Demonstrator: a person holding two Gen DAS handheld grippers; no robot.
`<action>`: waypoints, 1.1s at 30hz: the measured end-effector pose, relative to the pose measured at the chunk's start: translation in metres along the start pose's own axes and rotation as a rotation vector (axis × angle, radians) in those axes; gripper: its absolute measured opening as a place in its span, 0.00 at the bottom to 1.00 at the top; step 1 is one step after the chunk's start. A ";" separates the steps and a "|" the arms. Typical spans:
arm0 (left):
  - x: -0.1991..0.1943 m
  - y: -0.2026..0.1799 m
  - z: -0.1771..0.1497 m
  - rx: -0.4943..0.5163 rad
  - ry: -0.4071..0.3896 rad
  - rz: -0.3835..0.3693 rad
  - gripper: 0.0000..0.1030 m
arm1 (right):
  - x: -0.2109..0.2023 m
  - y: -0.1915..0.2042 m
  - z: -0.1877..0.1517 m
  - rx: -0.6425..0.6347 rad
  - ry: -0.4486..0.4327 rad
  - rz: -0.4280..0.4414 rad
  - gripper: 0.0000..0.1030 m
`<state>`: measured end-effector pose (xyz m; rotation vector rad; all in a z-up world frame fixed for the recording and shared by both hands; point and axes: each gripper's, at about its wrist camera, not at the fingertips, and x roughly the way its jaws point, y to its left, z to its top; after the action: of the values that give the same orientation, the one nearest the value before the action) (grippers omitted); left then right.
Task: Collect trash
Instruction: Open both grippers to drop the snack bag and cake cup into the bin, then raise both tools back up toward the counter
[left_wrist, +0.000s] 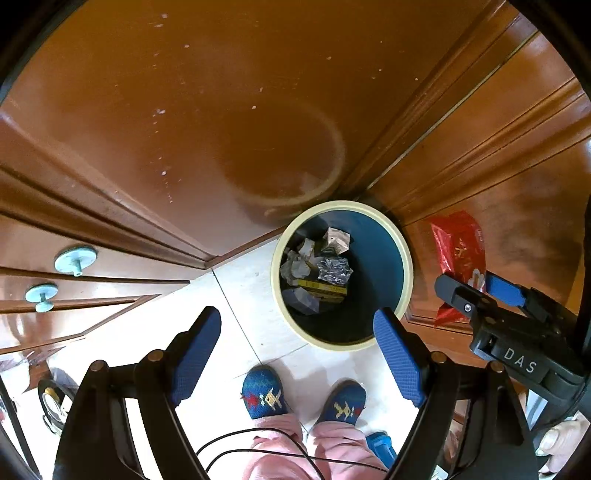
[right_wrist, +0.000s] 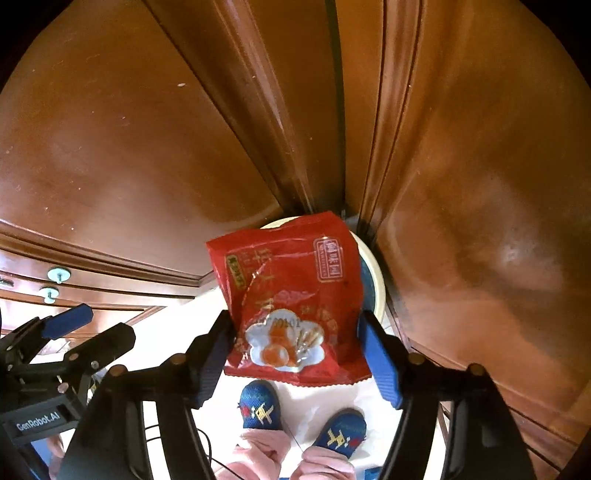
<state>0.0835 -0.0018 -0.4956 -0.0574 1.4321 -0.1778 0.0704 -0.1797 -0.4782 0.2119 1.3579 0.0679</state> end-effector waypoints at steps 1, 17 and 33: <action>-0.001 0.000 -0.001 -0.002 -0.003 -0.001 0.81 | -0.002 0.000 -0.002 0.000 0.001 -0.001 0.67; -0.017 -0.006 -0.010 0.002 -0.043 -0.003 0.81 | -0.006 0.002 -0.003 -0.004 -0.054 0.057 0.85; -0.045 -0.011 -0.018 -0.006 -0.064 -0.001 0.81 | -0.042 0.007 -0.011 0.005 -0.071 0.056 0.85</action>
<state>0.0591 -0.0045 -0.4522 -0.0677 1.3693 -0.1708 0.0517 -0.1789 -0.4389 0.2543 1.2816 0.1033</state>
